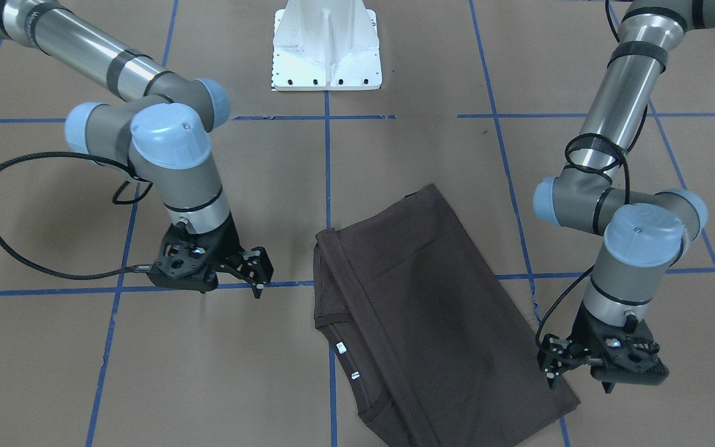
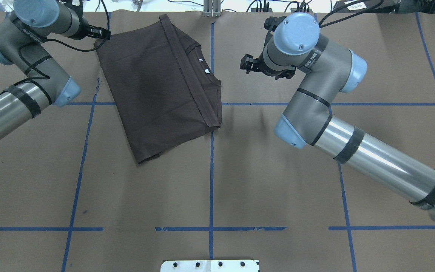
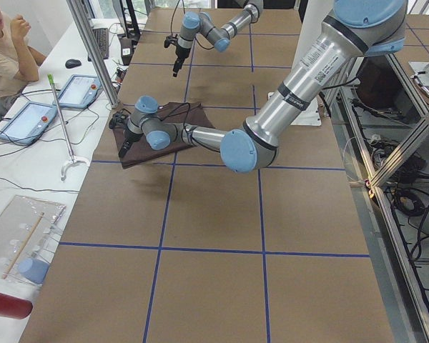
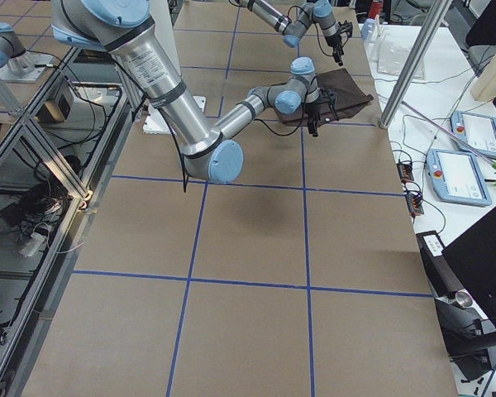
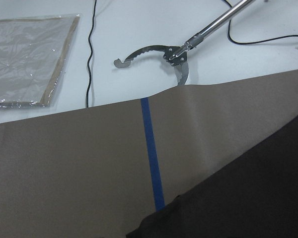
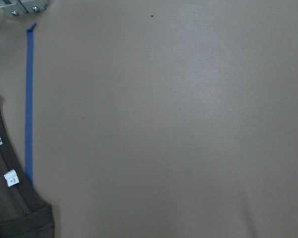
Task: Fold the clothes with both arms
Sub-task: 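Move the right gripper to the folded shirt's middle while the left gripper holds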
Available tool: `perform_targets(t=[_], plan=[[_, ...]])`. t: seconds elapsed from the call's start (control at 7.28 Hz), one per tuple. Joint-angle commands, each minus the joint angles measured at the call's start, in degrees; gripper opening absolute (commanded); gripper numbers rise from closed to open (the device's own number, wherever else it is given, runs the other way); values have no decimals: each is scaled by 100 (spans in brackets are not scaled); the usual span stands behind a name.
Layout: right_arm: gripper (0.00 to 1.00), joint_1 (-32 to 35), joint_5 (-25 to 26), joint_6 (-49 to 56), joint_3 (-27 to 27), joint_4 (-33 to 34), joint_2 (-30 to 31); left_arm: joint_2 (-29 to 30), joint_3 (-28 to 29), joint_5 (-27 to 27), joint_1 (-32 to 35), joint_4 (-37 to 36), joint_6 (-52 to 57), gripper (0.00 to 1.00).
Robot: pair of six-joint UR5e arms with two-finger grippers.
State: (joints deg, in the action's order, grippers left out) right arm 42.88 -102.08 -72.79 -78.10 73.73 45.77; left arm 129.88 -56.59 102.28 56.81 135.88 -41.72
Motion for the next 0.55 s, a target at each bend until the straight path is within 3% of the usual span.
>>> perform_targets(t=[0.0, 0.27, 0.41], plan=[[71, -86, 47, -235, 978, -147, -856, -147, -221, 108, 23, 44, 59, 100], [66, -349, 292, -481, 1576, -875, -1095, -147, -238, 108, 14, 53, 59, 100], [56, -498, 450, -725, 1709, -886, -1184, -156, -238, 108, 14, 114, 50, 100]])
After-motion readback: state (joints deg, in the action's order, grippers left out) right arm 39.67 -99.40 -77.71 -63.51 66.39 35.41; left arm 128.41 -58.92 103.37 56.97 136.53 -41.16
